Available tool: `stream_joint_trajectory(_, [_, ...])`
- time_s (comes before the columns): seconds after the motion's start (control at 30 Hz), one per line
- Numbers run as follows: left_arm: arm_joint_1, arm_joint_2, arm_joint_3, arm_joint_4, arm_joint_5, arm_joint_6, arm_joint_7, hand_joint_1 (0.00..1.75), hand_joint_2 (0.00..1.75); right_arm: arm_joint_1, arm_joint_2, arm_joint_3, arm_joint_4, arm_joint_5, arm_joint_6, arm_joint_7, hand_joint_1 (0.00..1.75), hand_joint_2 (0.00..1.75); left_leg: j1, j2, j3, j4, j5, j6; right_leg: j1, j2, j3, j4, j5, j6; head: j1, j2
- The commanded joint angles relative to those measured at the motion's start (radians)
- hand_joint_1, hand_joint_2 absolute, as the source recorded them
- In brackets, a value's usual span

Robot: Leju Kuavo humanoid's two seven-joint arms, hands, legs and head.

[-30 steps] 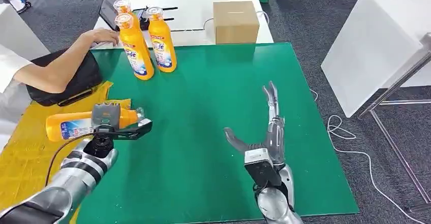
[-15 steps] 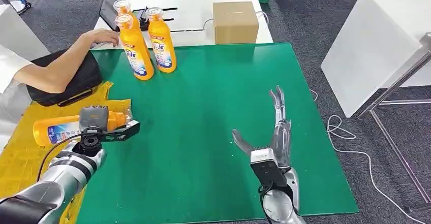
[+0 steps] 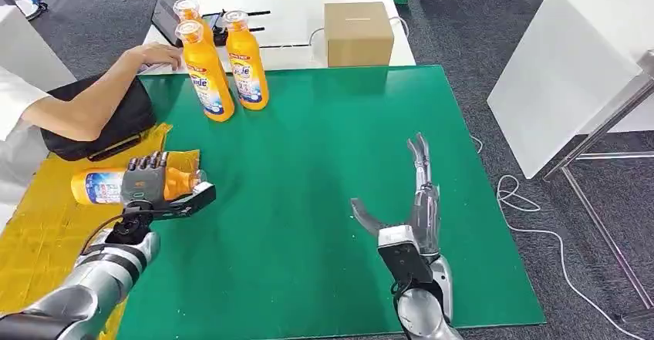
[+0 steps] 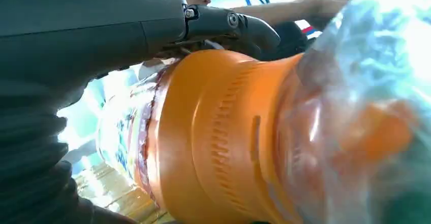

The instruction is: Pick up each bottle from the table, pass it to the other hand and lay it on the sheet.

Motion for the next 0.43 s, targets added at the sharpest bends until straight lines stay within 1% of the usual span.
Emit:
stream_joint_trajectory(0.03, [-0.007, -0.032, 0.08, 0.013, 0.013, 0.045, -0.024, 0.0, 1.75, -0.036, -0.024, -0.004, 0.063, -0.006, -0.007, -0.003, 0.0, 1.75, 0.001, -0.001, 0.002, -0.001, 0.0, 0.0, 0.001, -0.001, 0.002, -0.002, 0.0, 0.001, 0.0, 0.0])
stream_joint_trajectory(0.2, [0.017, -0.036, 0.111, -0.007, 0.021, 0.108, -0.043, 0.0, 1.75, -0.039, -0.032, -0.01, 0.066, -0.013, -0.007, -0.009, 0.0, 1.75, 0.001, -0.001, 0.003, -0.001, 0.0, 0.0, 0.002, -0.001, 0.003, -0.002, 0.0, 0.001, 0.0, 0.0])
stream_joint_trajectory(0.3, [0.036, -0.042, 0.141, -0.03, 0.036, 0.18, -0.056, 0.0, 1.75, -0.039, -0.033, -0.01, 0.073, -0.022, -0.002, -0.013, 0.0, 1.75, 0.001, -0.001, 0.002, -0.001, 0.0, 0.0, 0.001, -0.001, 0.002, -0.002, 0.0, 0.001, 0.0, 0.0])
stream_joint_trajectory(0.33, [0.045, -0.047, 0.155, -0.044, 0.048, 0.208, -0.067, 0.0, 1.75, -0.039, -0.034, -0.009, 0.077, -0.022, -0.003, -0.013, 0.0, 0.0, 0.001, -0.001, 0.003, -0.001, -0.001, 0.0, 0.002, -0.001, 0.003, -0.002, 0.0, 0.001, 0.0, 0.0])
stream_joint_trajectory(0.43, [0.088, -0.057, 0.191, -0.142, 0.041, 0.208, -0.084, 0.0, 1.75, -0.037, -0.037, -0.007, 0.081, -0.024, -0.006, -0.015, 0.0, 0.0, 0.001, -0.001, 0.002, -0.001, 0.0, 0.0, 0.001, -0.001, 0.003, -0.002, 0.0, 0.001, 0.0, 0.0])
